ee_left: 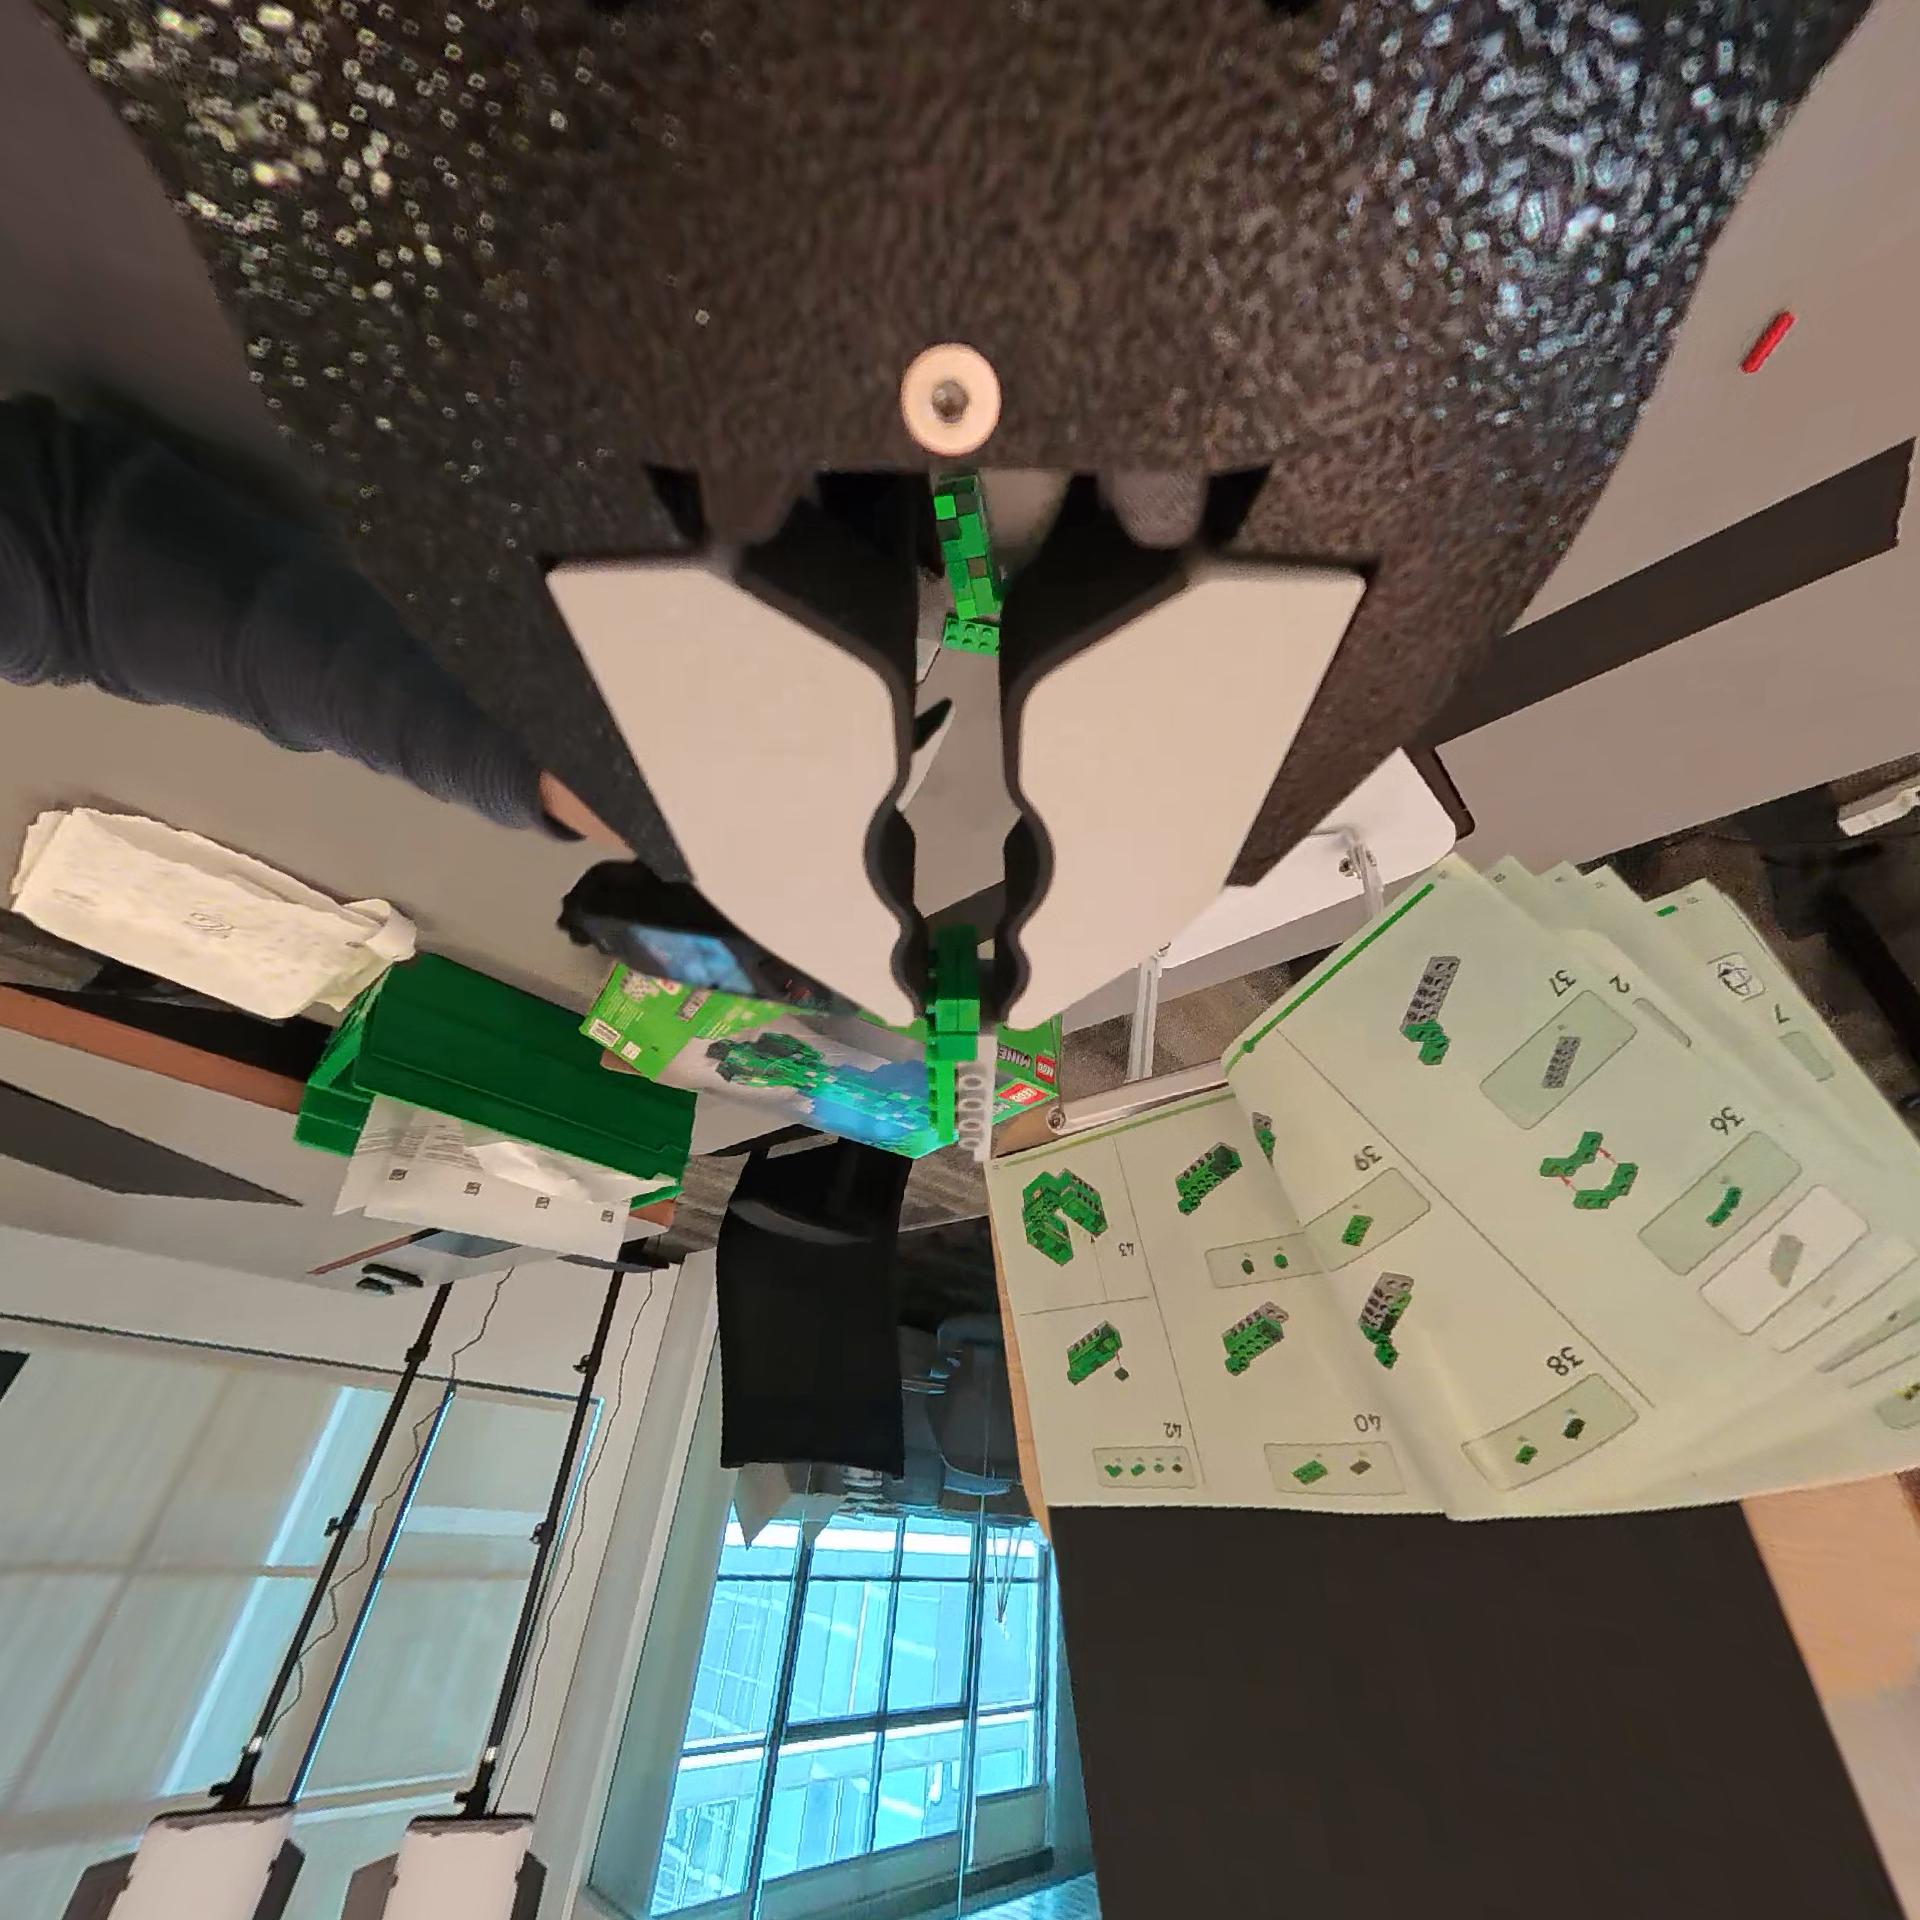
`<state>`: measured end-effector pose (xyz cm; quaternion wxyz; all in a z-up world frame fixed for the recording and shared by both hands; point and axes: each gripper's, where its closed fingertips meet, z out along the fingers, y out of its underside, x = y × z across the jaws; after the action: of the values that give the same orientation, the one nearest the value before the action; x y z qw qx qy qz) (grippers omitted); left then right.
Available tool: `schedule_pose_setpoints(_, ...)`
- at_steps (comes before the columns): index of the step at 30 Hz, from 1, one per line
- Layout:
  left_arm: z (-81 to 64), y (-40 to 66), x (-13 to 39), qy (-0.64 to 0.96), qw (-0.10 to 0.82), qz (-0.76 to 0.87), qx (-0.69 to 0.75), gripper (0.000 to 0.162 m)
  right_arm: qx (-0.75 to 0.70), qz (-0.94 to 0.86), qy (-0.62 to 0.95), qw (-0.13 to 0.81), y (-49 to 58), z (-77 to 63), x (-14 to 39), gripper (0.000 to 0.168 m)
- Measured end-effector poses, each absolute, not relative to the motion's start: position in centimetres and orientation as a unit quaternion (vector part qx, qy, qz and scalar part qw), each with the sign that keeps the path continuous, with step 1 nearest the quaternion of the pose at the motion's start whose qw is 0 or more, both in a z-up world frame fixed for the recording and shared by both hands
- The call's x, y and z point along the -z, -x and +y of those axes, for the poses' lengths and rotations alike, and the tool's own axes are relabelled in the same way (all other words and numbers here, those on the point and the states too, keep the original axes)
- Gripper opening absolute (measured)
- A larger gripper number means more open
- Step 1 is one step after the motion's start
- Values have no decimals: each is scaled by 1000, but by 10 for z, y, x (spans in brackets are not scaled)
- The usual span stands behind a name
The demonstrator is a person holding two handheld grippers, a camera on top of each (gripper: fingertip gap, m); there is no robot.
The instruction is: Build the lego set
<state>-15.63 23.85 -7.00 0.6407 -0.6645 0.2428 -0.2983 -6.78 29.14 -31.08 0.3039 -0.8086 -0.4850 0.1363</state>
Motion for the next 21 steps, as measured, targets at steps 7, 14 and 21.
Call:
schedule_pose_setpoints(7, 240, 176, 69, 658, 648, 222, 314, 11, -73, -453, 839, 293, 67, 303, 332, 28)
schedule_pose_setpoints(14, 241, 187, 72, 649, 641, 219, 346, 11, -98, -439, 852, 267, 73, 305, 343, 31)
schedule_pose_setpoints(21, 238, 186, 71, 639, 634, 224, 374, 11, -98, -443, 851, 263, 73, 304, 344, 16)
